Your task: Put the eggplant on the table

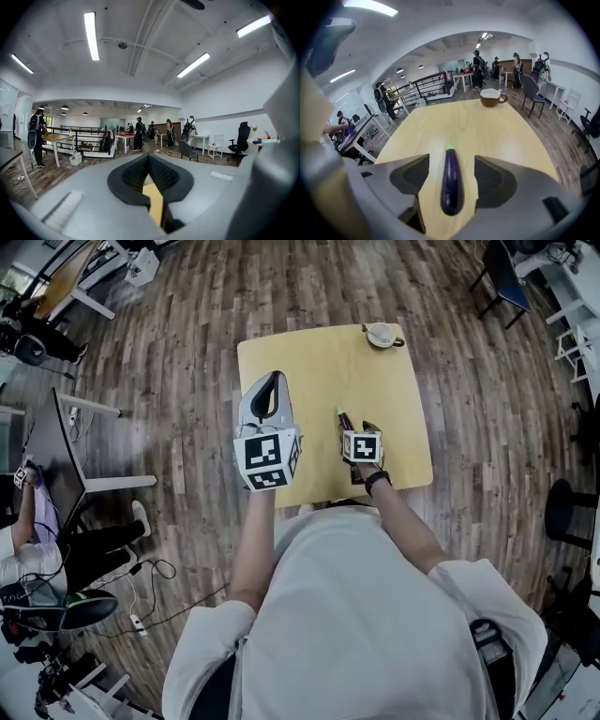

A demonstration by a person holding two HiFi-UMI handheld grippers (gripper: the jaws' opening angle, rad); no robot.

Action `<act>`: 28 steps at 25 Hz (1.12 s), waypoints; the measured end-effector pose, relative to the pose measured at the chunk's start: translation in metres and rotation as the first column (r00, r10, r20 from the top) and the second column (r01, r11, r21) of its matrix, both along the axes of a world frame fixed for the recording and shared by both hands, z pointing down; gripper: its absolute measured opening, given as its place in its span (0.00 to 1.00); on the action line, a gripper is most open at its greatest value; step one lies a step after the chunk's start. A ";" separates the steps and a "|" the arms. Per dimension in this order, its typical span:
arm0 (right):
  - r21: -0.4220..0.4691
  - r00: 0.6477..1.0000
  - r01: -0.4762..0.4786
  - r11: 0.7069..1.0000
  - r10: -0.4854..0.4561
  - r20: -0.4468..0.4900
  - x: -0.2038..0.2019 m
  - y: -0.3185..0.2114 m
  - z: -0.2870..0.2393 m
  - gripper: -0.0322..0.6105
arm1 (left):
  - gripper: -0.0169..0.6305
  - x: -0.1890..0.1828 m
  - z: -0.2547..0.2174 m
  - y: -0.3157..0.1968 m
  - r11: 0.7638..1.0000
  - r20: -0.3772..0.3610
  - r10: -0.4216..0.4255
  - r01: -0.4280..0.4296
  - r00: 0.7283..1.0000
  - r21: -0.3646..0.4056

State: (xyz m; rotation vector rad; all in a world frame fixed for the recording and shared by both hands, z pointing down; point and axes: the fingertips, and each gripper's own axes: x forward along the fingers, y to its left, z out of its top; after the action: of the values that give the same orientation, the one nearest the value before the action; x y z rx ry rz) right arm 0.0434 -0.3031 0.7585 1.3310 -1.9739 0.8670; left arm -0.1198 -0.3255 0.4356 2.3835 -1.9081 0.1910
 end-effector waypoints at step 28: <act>0.599 0.977 -0.056 0.799 -0.081 0.199 -0.019 -0.019 -0.313 0.35 | 0.04 0.004 -0.058 0.041 0.992 -0.095 0.020 -0.008 0.995 0.129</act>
State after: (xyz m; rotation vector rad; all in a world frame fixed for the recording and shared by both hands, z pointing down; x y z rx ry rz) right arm 0.0247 -0.3221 0.4453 1.6098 -2.5641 0.3787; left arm -0.1157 -0.2849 0.3780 2.4372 -1.9163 -0.0464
